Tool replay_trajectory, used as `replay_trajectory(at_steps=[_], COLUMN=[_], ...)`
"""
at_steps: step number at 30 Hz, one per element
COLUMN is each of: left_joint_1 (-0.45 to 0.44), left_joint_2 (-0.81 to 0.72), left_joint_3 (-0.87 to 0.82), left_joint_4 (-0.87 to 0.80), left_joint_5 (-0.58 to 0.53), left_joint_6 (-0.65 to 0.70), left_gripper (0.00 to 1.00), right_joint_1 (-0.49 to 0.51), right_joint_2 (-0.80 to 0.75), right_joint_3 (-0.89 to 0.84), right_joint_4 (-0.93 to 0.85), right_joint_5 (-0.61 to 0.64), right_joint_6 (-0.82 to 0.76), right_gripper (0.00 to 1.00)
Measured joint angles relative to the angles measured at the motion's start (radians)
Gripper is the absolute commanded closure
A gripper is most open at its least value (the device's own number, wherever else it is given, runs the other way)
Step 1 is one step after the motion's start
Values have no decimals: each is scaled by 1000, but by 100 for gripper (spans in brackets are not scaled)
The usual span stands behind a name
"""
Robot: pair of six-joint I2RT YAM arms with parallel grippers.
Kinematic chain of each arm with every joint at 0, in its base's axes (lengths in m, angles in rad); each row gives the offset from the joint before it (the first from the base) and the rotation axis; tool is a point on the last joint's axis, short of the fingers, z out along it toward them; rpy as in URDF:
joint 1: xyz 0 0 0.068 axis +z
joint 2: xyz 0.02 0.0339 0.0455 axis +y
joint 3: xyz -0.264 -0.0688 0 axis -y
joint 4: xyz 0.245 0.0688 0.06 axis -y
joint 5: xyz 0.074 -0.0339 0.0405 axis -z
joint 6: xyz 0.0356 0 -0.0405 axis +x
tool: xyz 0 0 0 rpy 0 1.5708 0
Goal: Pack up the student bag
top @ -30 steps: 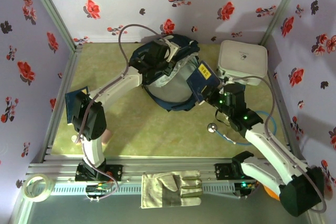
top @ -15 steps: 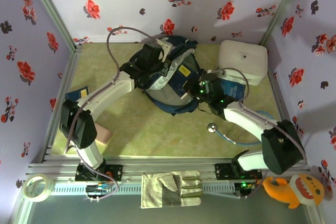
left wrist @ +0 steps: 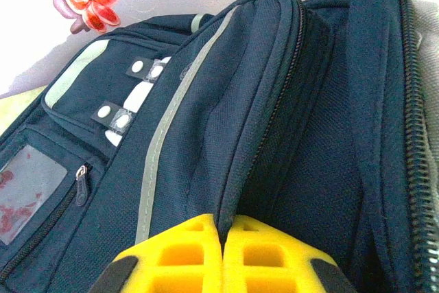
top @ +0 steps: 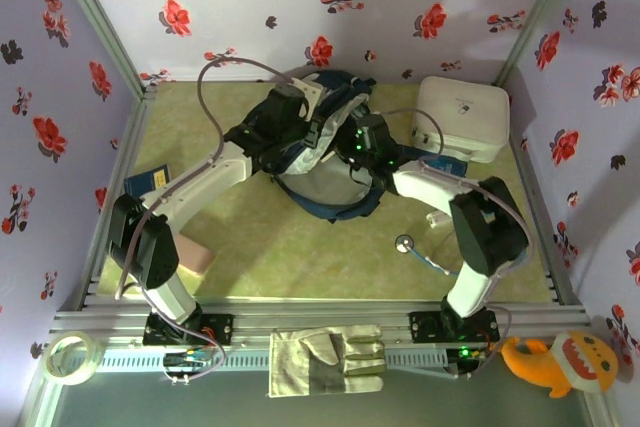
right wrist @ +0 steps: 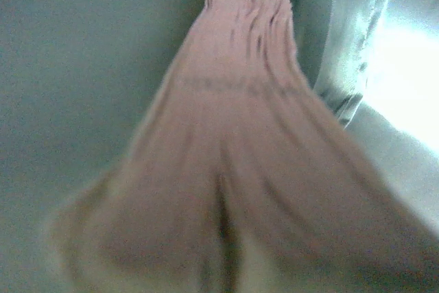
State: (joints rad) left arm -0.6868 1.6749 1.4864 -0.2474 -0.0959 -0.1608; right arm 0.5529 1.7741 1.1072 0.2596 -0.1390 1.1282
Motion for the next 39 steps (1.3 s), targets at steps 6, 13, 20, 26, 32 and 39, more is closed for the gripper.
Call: replay_trajectory(at_steps=[6,13,20,26,32,39], left_joint_1=[12,33,52,82,120,180], left_joint_2=[-20,-34,-34,-32,-18,-24], left_joint_3=[-9,-17,-18,-24,-37,-129], left_joint_4=[11,27,30,32,33,59], left_joint_5=[6,32,50,72,92,108], left_joint_6=[-23,-48,-67,-79,-85,-73], left_gripper=[100,100,100,100,100,100], right_joint_1=[0,2,3,3,3,2], right_joint_2=[168,277,308,260,47,-264], right_joint_3=[104,203,285,214,48,-95], right_joint_4=[79,140,41,18,-12,-119], right_joint_5=[-19,-44,-45,-73,-79,-4], right_joint_6=[39,135,181,212,225,124], right_gripper=[89,88,54,44,40,26])
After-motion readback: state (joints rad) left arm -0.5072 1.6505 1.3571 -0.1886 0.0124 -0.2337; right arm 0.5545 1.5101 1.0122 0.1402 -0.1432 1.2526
